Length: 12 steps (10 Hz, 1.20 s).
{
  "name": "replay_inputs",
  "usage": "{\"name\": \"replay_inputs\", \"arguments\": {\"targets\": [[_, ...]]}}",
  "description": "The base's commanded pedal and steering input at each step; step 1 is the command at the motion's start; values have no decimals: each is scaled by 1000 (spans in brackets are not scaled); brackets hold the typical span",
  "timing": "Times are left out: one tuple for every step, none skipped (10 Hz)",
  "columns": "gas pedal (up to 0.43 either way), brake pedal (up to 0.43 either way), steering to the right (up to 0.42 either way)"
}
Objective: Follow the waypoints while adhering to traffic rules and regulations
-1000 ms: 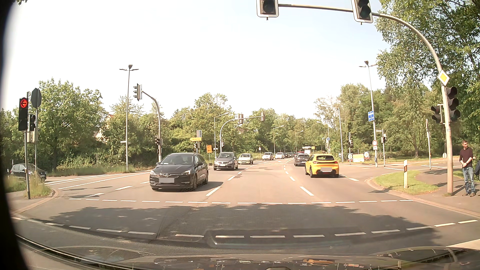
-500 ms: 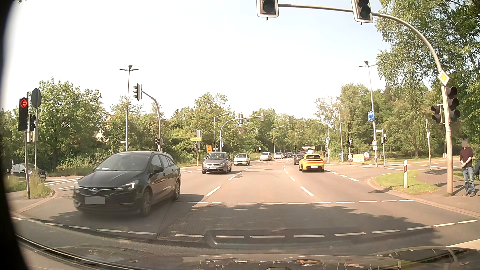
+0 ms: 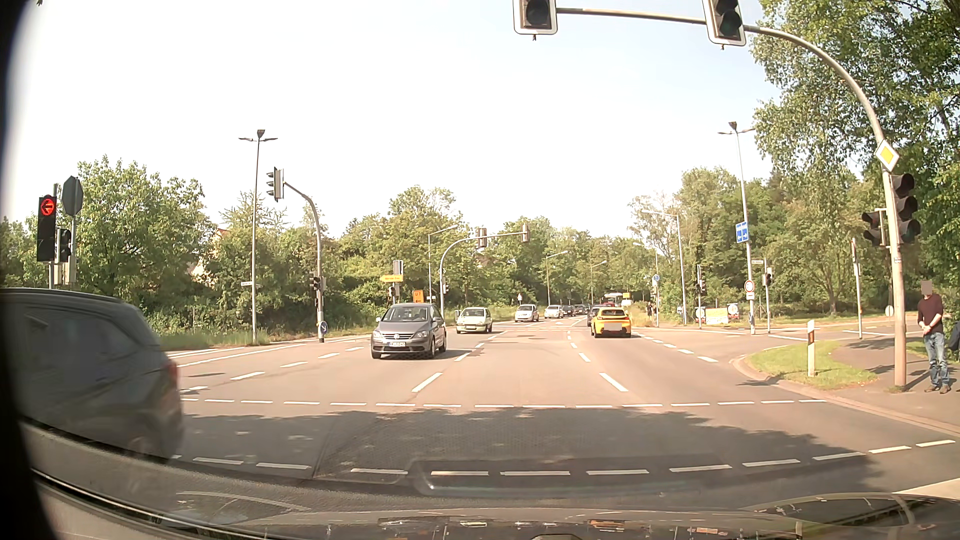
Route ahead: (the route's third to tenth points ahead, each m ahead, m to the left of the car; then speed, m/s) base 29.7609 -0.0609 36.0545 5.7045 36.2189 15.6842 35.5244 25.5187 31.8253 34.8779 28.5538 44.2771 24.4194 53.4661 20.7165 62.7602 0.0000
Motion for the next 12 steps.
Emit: {"name": "replay_inputs", "arguments": {"targets": [[0, 226, -3], [0, 226, -3], [0, 226, -3], [0, 232, -3], [0, 226, -3], [0, 226, -3], [0, 226, -3], [0, 226, -3], [0, 226, -3], [0, 226, -3], [0, 226, -3], [0, 226, -3]]}}
